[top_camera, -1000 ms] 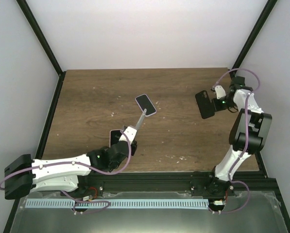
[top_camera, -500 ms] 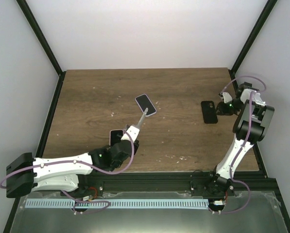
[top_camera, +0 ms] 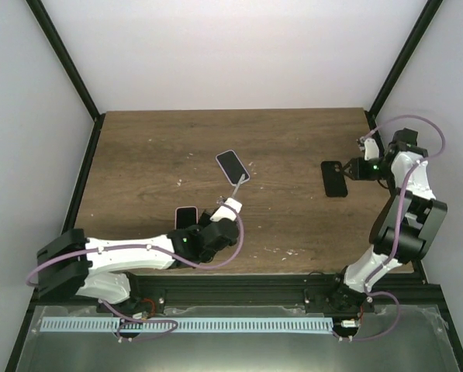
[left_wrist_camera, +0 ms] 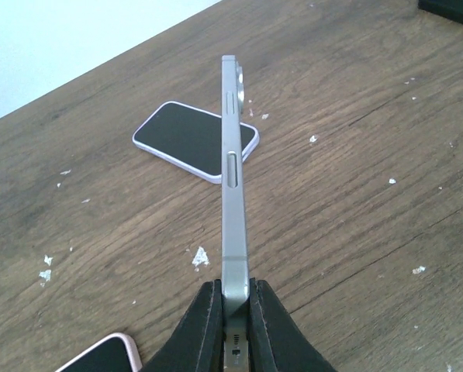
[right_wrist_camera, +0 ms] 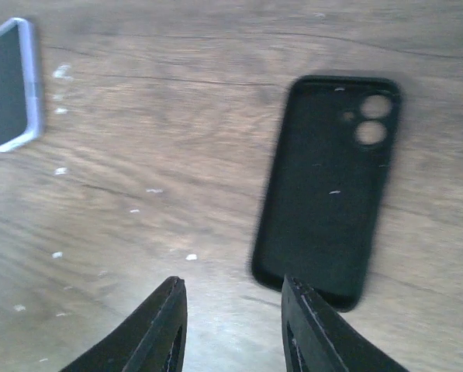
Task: Take the phone out of the phone case
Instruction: Place the phone case at the center of the board, then place the phone at the center of the board.
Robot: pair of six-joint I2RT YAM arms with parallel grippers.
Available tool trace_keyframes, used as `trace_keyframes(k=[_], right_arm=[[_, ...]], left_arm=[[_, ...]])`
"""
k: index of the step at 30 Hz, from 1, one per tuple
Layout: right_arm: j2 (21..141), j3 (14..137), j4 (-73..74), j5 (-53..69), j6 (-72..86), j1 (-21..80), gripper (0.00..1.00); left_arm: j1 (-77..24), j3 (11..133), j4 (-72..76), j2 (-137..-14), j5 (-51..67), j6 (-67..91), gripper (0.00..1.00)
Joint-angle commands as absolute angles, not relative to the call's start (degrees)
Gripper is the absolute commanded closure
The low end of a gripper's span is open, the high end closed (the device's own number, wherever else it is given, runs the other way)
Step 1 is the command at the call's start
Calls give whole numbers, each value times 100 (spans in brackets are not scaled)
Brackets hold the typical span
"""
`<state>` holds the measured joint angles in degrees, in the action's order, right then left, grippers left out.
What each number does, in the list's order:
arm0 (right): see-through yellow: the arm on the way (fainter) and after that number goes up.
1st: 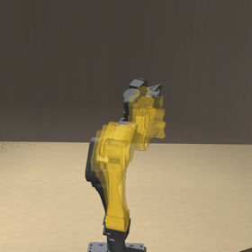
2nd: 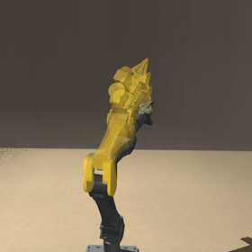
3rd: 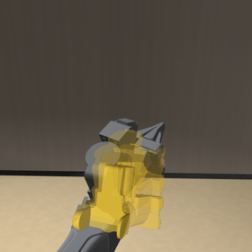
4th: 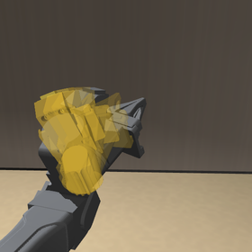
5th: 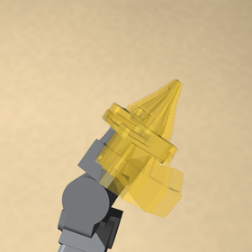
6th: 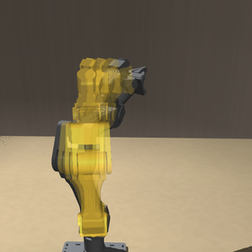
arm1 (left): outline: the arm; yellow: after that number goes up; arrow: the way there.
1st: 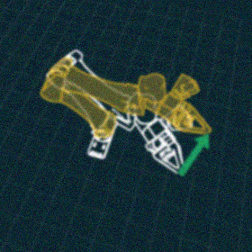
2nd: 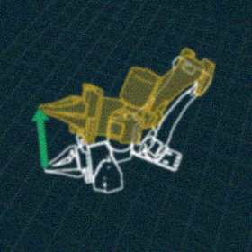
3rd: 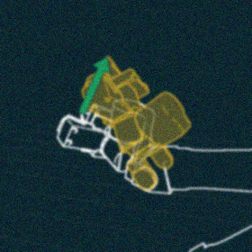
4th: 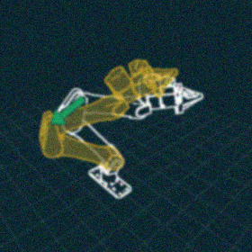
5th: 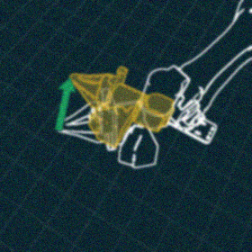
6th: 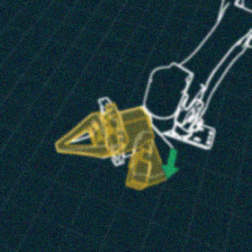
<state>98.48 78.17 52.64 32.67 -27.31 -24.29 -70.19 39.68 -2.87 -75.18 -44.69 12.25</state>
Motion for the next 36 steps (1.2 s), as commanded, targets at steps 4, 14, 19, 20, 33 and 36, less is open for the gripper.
trace_keyframes(k=[4, 14, 19, 20, 33, 36], right_arm=[[8767, 6508, 4443, 5062, -1969, -2452, 64], [8261, 5589, 3353, 5995, -1452, -2461, 59], [8421, 5481, 3289, 5894, -1478, -2487, 60], [8382, 5458, 3271, 5874, -1470, -2487, 60], [7865, 5301, 3134, 5708, -1450, -2487, 59], [7819, 5294, 3127, 5672, -1450, -2488, 59]], left_arm=[[-7057, 5156, -951, -8624, -4848, 1453, 100], [-7042, 8157, -3134, -11358, -5835, 1554, 100], [-6954, 9597, -4173, -12586, -5992, 1700, 100], [-6930, 9885, -4462, -12775, -5979, 1822, 100], [-6710, 10529, -4945, -13809, -5918, 2026, 100], [-6669, 10524, -4522, -13831, -5753, 1751, 100]])
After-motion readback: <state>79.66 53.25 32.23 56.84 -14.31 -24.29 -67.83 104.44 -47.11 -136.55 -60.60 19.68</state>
